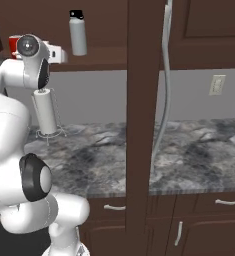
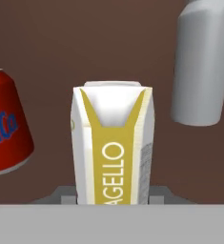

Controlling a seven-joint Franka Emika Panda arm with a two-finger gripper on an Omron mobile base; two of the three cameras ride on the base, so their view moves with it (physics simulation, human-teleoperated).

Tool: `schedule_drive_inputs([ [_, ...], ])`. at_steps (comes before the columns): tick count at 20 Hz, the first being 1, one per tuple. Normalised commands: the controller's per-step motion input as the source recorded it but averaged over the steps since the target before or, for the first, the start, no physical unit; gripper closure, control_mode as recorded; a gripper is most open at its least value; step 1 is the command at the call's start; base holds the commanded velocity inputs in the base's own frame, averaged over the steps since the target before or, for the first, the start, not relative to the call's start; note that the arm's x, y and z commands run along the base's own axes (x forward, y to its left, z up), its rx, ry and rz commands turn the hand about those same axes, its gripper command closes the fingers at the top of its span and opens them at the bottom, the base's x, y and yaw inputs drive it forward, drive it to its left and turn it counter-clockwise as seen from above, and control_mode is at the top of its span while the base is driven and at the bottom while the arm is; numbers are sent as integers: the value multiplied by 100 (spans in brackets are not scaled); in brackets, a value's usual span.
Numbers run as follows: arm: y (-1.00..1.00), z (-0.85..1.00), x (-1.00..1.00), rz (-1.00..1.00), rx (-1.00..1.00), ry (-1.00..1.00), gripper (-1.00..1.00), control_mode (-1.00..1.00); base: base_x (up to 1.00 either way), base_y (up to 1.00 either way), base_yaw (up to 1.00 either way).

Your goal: Pick the water bottle, boxed drink, can from the counter and place them in the open cabinet.

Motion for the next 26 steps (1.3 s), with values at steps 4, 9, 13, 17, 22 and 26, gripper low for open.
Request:
schedule_drive_inputs([
  [4,5,-22,9,0,0,0,100,-100,0,0,0],
  [9,1,-13,5,0,-1,0,100,-100,0,0,0],
  [13,4,-3,43,0,-1,0,100,-100,0,0,0],
  [17,6,0,72,0,-1,0,100,-100,0,0,0],
  [22,6,-5,47,0,0,0,100,-100,0,0,0],
  [26,13,-12,6,0,-1,0,100,-100,0,0,0],
])
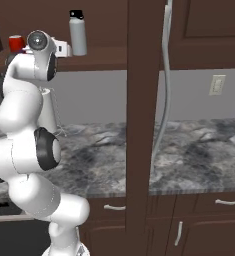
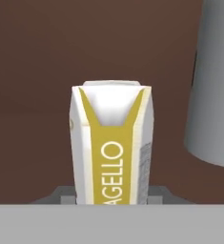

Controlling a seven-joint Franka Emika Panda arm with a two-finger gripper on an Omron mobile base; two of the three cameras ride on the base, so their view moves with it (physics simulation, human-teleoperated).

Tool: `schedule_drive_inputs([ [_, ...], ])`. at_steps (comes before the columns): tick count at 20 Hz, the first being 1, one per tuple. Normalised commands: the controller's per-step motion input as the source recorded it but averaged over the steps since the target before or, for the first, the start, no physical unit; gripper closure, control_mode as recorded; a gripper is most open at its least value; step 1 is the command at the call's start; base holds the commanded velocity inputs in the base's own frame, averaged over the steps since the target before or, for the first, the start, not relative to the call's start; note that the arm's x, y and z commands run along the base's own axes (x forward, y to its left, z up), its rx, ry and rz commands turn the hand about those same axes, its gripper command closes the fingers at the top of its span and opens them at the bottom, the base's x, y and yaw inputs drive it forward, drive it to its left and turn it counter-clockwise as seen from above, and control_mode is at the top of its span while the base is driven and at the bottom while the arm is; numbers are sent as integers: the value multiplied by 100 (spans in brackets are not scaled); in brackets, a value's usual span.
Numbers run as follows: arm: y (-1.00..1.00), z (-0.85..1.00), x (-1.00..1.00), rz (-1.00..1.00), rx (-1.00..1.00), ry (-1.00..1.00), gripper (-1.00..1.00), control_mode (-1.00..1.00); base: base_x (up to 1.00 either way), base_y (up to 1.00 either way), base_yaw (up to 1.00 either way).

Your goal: Pick the water bottle, boxed drink, can from the counter and place them in the open cabinet.

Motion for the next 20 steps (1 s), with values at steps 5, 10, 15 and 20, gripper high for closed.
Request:
schedule_drive_inputs([
  [5,13,-23,0,0,-3,0,100,-100,0,0,0],
  [10,6,-14,0,0,-2,0,100,-100,0,0,0],
  [15,0,0,0,0,0,0,100,-100,0,0,0],
  [20,0,0,0,0,0,0,-100,-100,0,0,0],
])
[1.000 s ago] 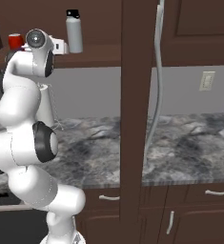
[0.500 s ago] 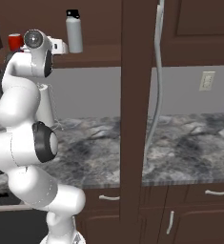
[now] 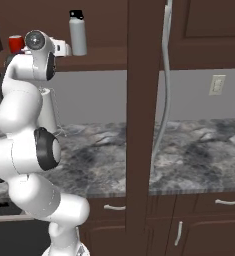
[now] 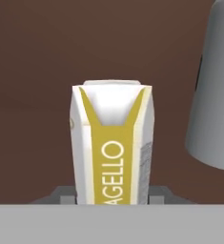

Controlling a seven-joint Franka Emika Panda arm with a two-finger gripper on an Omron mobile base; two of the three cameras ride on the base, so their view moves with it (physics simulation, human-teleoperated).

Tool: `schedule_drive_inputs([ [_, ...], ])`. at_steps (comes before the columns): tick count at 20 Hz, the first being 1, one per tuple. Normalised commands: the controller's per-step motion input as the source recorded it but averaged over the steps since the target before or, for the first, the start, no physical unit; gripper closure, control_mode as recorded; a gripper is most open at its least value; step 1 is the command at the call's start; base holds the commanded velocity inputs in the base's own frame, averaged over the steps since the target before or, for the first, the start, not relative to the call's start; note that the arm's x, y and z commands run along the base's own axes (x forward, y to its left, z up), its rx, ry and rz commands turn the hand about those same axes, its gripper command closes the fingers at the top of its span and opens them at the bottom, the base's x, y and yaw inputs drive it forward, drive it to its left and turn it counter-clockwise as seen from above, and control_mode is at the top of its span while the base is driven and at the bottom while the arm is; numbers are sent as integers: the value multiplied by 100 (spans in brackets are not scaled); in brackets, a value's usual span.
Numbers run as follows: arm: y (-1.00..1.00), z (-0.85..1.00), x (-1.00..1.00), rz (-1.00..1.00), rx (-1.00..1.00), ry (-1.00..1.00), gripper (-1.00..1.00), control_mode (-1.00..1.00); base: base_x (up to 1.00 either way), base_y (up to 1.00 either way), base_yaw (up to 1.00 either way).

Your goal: Pick the water bottle, boxed drink, can from the counter and place them in the open cabinet.

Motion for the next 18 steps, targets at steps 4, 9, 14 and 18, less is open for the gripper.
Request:
schedule_drive_inputs([
  [4,0,0,0,0,0,0,-100,-100,0,0,0],
  [9,0,0,0,0,0,0,-100,-100,0,0,0],
  [14,-4,0,-11,0,0,0,-100,-100,0,0,0],
  [18,-8,6,-69,0,0,0,-100,-100,0,0,0],
])
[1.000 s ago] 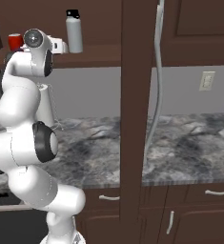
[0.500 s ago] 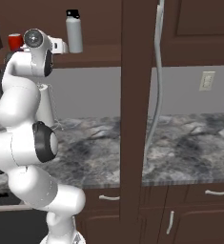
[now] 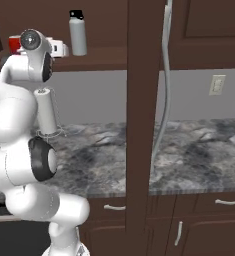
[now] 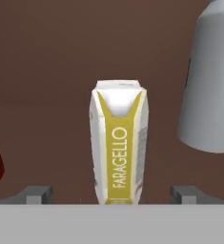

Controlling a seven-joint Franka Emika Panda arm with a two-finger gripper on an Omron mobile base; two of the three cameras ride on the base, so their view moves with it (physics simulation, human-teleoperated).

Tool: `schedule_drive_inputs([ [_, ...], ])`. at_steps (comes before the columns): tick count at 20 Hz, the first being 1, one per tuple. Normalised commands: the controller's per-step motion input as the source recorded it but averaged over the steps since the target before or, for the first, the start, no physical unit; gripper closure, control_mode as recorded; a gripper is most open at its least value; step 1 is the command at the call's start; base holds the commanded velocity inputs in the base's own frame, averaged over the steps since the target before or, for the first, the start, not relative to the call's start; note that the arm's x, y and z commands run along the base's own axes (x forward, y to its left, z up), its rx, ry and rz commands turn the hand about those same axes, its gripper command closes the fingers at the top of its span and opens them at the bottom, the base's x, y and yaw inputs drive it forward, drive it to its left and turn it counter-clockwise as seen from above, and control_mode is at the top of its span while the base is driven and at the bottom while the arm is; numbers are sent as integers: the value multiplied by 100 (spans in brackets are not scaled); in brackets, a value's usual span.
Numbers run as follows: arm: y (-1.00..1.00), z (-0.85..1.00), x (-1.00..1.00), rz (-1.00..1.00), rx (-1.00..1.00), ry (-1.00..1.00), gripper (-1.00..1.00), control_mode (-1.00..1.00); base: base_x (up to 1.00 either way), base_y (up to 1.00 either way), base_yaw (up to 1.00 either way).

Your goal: Pick the water bottle, boxed drink, can from the counter and place them in the open cabinet.

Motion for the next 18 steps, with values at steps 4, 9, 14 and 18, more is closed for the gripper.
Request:
schedule_drive_inputs([
  [4,-1,3,-56,0,0,0,-100,-100,0,0,0],
  [9,-6,1,-56,0,0,0,-100,-100,0,0,0],
  [14,-14,8,-44,0,0,2,-100,-100,0,0,0],
  [18,-16,11,-45,0,0,12,-100,-100,0,0,0],
])
